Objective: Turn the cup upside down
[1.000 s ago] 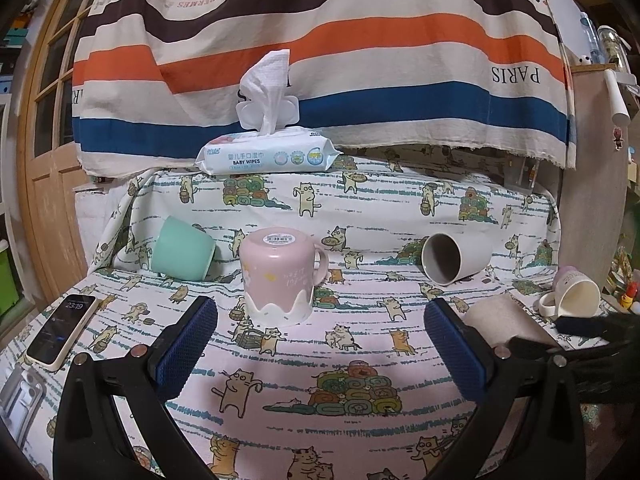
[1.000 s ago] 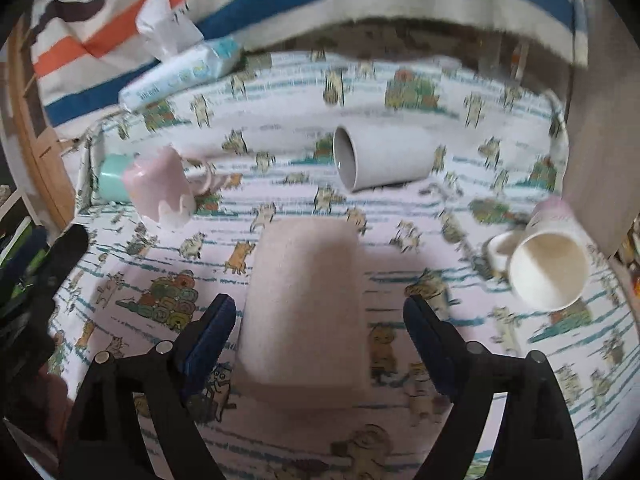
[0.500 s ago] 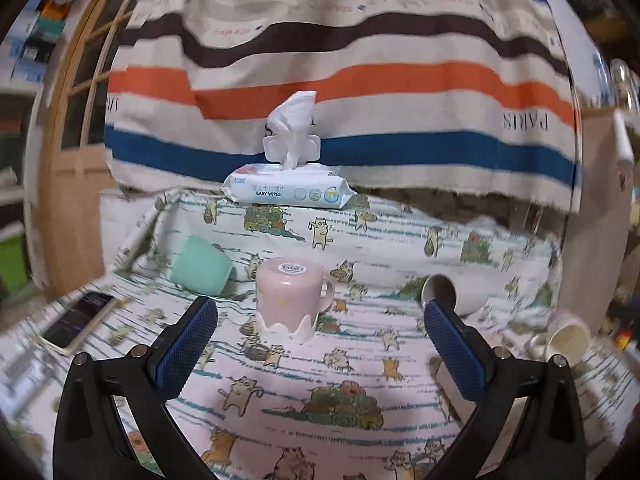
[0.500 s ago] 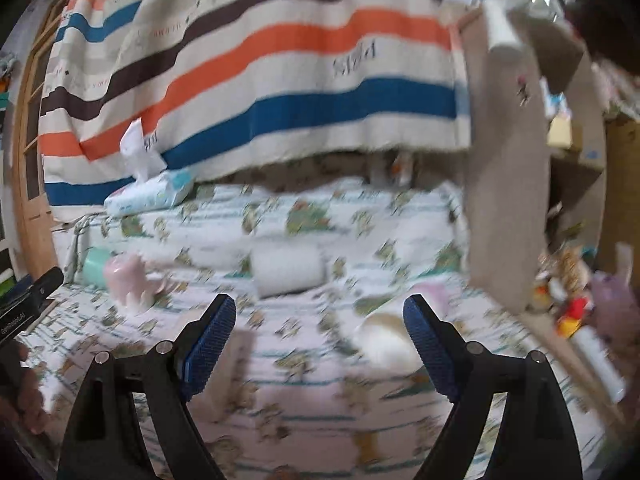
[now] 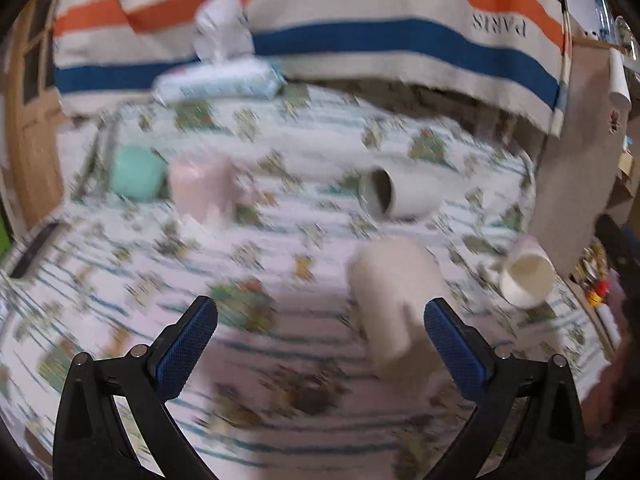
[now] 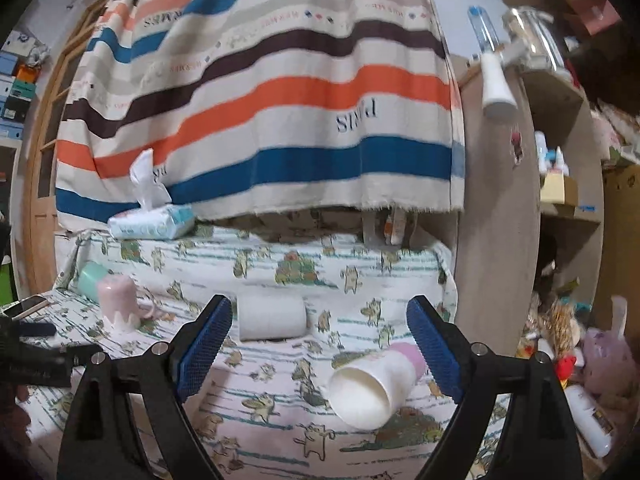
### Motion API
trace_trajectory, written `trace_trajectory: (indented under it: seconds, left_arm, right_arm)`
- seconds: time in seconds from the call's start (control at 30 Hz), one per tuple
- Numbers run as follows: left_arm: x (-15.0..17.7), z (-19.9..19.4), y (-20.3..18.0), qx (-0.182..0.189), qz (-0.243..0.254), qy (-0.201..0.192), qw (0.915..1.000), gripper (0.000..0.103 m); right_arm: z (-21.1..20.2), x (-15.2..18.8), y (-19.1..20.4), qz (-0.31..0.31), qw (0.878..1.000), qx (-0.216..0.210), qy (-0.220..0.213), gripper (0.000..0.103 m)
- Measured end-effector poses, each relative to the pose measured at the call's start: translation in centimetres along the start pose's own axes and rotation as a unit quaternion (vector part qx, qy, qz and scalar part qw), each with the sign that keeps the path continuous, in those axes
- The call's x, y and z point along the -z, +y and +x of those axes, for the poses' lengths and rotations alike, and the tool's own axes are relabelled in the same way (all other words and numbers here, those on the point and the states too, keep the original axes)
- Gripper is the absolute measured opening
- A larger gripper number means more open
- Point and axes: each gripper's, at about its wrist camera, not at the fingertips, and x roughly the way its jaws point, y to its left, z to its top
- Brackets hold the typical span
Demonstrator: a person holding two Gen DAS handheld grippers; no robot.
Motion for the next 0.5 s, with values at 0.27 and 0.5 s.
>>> trace_trajectory:
  seconds: [0.27,0.5]
  left_arm:
    - [1.5,2.1,-4.5,0.027,0.024,0.07,0.9969,0.103]
    - [1.4,4.3,-5.5,0.068,0.007,0.127,0.9895,0.102]
  right_arm:
    - [1.3,1.6,-1.5,0.025,0.999,0.003,0.025,0.102]
    - [1.7,1.6,-2.3,0.047,0.998,-0.01,0.029,0.102]
